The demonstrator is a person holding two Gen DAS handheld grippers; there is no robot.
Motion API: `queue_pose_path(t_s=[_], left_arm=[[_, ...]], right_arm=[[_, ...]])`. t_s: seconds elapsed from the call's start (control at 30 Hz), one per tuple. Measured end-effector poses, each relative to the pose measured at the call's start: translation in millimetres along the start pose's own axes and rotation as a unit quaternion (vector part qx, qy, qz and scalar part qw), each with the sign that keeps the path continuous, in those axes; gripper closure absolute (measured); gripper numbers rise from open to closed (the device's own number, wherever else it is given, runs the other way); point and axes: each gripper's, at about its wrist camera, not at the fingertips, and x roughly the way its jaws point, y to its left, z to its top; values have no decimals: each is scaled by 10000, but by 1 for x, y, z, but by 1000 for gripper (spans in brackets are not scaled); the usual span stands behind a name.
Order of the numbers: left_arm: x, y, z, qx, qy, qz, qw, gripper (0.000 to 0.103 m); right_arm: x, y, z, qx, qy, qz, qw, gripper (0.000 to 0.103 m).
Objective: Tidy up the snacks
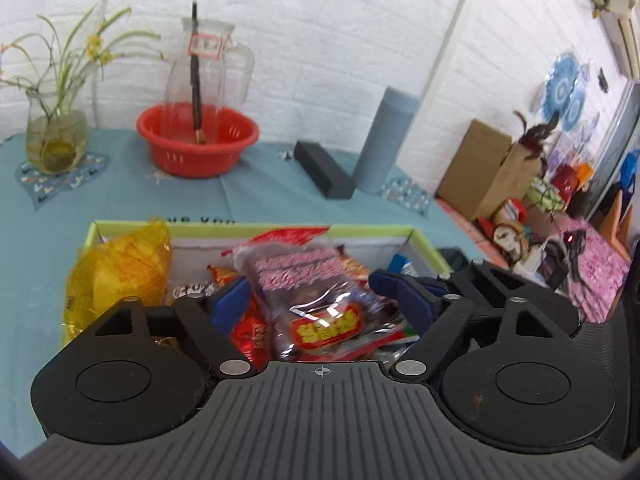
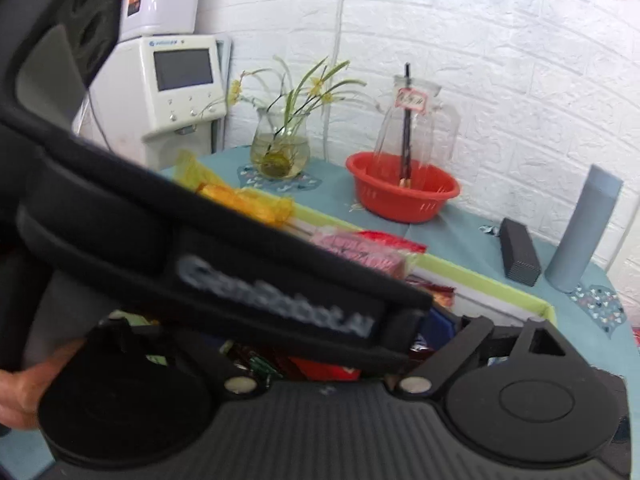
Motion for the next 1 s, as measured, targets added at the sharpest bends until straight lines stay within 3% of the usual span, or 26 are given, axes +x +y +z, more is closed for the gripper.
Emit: queue_pose_path(t_s=[0.2, 0.37, 0.53, 0.73, 0.87, 1.0], left_arm=[[-69, -33, -6, 329, -676, 133, 9971, 20], [-124, -57, -40, 583, -925, 311, 9935, 12], [-164, -73, -98, 735, -791, 621, 9922, 11], [-200, -79, -177, 403, -538, 883, 9938, 11], [-220, -84, -217, 258, -423, 1037, 9934, 11], [-242, -95, -249, 418, -507, 1110, 9917, 11]], right_arm=[[-64, 10, -7, 21, -313, -181, 9993, 10], [-114, 25, -40, 121, -303, -400, 9987, 10], [-163, 48, -83, 448, -15, -687, 9966, 10], [-220, 73, -146, 1253, 280, -1022, 9864, 10], [-250, 86, -167, 1856, 193, -1375, 9728, 10], [-282, 111, -181, 1928, 18, -1662, 9670, 10]])
